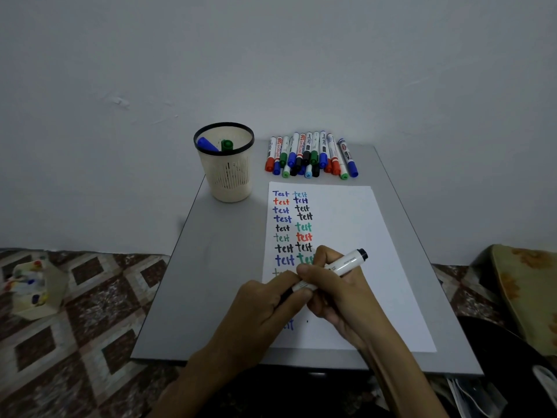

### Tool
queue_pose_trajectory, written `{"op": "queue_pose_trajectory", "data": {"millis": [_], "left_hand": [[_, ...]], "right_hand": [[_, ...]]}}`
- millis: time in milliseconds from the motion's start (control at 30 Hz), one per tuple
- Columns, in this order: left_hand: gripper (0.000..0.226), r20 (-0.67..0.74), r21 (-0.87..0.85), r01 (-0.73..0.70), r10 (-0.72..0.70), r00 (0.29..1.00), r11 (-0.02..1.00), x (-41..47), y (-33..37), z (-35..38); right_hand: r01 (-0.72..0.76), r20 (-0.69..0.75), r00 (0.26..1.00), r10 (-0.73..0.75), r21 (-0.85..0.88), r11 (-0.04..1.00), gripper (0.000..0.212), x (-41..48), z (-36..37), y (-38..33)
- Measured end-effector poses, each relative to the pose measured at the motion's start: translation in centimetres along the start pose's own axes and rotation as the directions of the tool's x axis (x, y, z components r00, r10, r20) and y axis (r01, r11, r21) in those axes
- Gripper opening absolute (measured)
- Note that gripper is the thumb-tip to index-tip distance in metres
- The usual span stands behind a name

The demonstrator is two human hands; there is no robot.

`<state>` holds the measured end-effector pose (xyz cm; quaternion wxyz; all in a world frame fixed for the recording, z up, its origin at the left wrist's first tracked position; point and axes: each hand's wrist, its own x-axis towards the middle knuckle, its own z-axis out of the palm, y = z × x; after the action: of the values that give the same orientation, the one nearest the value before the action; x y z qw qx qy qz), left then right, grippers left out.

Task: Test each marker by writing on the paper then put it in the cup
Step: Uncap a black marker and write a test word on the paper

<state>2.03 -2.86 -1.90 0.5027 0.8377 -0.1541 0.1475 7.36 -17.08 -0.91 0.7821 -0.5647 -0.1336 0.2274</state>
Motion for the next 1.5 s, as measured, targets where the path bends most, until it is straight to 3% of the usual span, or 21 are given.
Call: {"op": "queue_pose_trajectory", "data": {"millis": [433,633,767,867,1033,1133,1267,1500], "left_hand": [[0.039,0.033,-0.108,0.07,-0.067,0.997,0.992,0.6,0.0,-0.1],[0.021,0.109,-0.169,0.146,-0.129,0.986,0.975,1.3,0.3,-0.7],[0.008,0.137,-0.031,0.076,-0.071,0.988,0.997,1.7,0.4,-1.0],[0.02,0.135,0.05,0.041,-0.047,0.99,0.998,1.4,-0.4,-1.3],[0.022,0.074,0.08,0.053,-0.059,0.996,0.995,0.2,-1.6,-3.1],[0.027,0.07,0.256,0.009,-0.028,0.997,0.967,-0.6,-2.9,-3.6],[0.03,0.116,0.458,-0.057,0.004,0.993,0.887,-0.8,-4.1,-3.3],[0.034,0.111,0.492,-0.069,0.017,0.994,0.868,-0.5,-4.6,-3.3]], "right_hand": [[-0.018,-0.014,1.0,0.02,0.09,0.996,0.033,0.3,-0.3,0.0],[0.039,-0.008,0.999,-0.039,0.081,0.996,0.036,0.3,-0.5,-0.3],[0.05,-0.016,0.999,-0.049,0.057,0.997,0.037,0.4,-0.6,-0.5],[0.042,-0.027,0.999,-0.041,0.033,0.999,0.033,0.3,-0.4,-0.4],[0.211,-0.27,0.946,-0.18,0.089,0.973,0.024,0.2,-0.5,-0.5],[0.247,-0.359,0.914,-0.19,0.12,0.961,0.01,0.3,-0.7,-0.7],[0.204,-0.37,0.912,-0.174,0.043,0.978,0.008,0.2,-0.7,-0.4],[0.186,-0.297,0.926,-0.234,-0.18,0.966,0.027,0.0,-1.4,-0.6]]}}
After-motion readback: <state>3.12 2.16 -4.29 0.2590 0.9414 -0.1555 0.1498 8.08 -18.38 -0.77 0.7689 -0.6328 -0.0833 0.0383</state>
